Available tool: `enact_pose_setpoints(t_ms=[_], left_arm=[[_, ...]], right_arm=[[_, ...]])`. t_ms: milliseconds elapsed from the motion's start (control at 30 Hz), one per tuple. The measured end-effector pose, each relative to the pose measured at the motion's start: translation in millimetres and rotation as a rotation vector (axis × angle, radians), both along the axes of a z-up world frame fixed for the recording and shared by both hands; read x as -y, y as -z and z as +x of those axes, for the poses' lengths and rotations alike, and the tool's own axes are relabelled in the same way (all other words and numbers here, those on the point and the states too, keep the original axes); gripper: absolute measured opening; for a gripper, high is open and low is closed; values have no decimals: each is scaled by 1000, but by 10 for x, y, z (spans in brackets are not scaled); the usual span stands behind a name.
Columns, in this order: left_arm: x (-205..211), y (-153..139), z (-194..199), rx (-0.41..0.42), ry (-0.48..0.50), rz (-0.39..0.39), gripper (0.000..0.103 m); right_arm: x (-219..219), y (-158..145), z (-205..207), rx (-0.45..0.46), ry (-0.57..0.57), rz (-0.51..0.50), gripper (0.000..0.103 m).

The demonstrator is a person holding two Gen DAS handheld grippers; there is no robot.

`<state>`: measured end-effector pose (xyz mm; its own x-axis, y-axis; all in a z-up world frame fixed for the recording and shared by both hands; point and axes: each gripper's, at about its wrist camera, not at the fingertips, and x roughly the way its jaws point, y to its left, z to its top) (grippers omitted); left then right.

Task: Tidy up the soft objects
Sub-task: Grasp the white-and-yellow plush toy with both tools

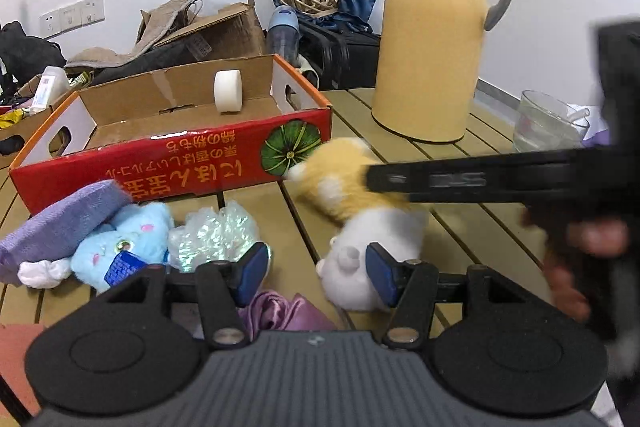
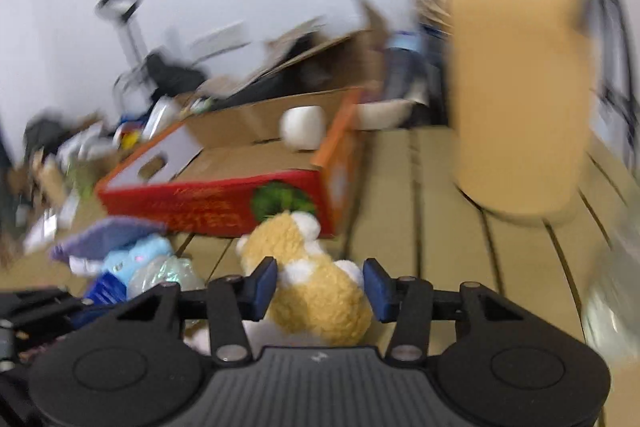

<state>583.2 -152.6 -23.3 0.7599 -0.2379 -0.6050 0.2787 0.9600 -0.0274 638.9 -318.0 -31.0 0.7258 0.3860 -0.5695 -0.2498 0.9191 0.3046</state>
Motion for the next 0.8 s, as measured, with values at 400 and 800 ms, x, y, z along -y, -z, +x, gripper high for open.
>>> enact_pose_setpoints(t_ms=[400,800], left_arm=[[90,27,199,-195,-28,-334,53],[-208,20,295,-235,-91,-475,39]], right_arm=[[357,153,-94,-16,216,141,43],[384,125,-164,-73,147,204,41]])
